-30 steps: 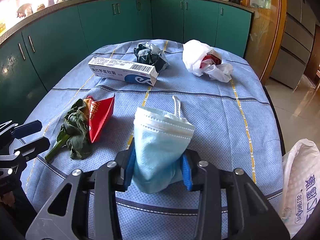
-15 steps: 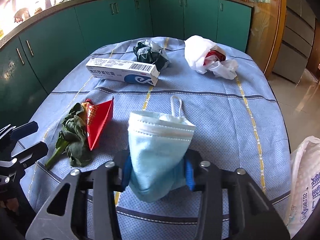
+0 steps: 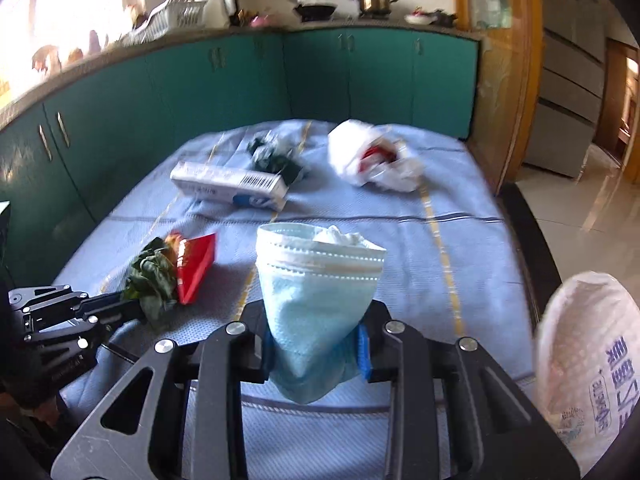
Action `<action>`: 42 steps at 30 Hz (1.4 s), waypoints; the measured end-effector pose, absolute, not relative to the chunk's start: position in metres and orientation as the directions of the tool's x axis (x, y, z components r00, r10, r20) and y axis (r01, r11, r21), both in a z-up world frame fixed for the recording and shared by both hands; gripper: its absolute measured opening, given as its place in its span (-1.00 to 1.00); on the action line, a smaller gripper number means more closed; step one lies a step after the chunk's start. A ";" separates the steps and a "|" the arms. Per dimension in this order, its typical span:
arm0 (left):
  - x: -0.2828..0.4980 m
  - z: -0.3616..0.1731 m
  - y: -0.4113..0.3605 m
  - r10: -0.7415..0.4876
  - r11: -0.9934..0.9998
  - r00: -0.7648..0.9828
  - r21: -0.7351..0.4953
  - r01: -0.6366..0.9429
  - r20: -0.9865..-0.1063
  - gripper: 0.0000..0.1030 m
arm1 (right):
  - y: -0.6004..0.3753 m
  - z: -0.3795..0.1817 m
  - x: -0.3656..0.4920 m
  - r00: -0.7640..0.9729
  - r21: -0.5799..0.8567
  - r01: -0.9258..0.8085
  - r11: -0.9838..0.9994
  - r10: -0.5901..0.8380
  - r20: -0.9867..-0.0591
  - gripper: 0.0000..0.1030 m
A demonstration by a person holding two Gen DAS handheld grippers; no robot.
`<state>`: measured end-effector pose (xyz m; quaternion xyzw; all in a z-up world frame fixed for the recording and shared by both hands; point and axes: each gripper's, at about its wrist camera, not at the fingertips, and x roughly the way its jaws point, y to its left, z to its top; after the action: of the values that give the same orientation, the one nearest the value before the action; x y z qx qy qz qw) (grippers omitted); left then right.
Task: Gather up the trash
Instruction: 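Carry greens and mask over the bin and open both tools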
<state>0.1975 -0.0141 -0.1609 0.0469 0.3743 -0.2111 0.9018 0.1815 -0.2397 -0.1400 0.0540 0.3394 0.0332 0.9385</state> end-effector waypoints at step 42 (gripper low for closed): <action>0.198 -0.070 -0.197 -0.608 0.712 0.589 -0.039 0.701 -0.532 0.54 | -0.453 -0.122 0.057 0.723 0.149 0.484 0.862 -0.298 -0.623 0.50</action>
<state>0.1977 -0.1971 -0.0700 0.0876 0.2635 -0.3690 0.8870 0.0567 -0.4527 -0.1220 0.1527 0.3047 -0.2137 0.9155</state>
